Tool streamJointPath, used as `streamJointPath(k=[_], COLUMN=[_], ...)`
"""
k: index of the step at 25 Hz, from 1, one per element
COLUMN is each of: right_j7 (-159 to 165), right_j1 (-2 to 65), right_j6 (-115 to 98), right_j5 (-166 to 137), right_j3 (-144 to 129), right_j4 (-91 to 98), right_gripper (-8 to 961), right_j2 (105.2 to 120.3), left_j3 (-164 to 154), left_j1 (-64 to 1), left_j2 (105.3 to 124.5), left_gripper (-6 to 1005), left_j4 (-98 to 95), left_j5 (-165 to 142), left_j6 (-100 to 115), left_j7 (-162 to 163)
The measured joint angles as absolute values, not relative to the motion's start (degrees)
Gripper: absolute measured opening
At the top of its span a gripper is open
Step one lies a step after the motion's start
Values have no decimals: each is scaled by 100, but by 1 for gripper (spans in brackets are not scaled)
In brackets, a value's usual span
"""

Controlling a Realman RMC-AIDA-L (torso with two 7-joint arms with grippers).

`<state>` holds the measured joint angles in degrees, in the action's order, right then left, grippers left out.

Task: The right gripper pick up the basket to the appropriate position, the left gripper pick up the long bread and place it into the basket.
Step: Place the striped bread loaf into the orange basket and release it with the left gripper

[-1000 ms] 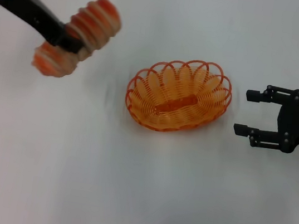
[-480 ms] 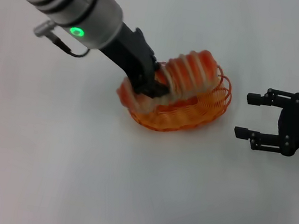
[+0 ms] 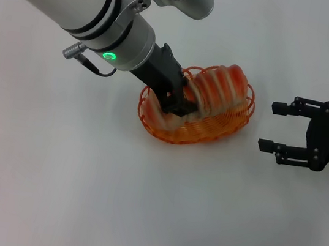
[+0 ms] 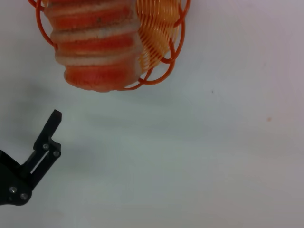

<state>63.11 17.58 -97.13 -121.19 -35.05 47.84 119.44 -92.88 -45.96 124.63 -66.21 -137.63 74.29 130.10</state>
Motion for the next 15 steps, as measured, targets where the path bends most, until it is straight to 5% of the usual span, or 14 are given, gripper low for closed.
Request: streamJointPath(k=[5, 15], right_j7=[6284, 6276], right_j1=[1758, 1758], right_j6=[-9711, -9711], right_j5=[-12120, -12120], right_j3=[-3505, -3499], right_j4=[4784, 4785], right_gripper=[791, 792], right_j2=[11944, 11944], left_j3=[-9352, -9038], left_j1=[-4498, -4174], left_j2=[12463, 12440], left_gripper=[400, 781], left_j4=[-6696, -6924], left_j5=[-13757, -13619], left_j6=[7352, 7350], left_j7=[13035, 12993])
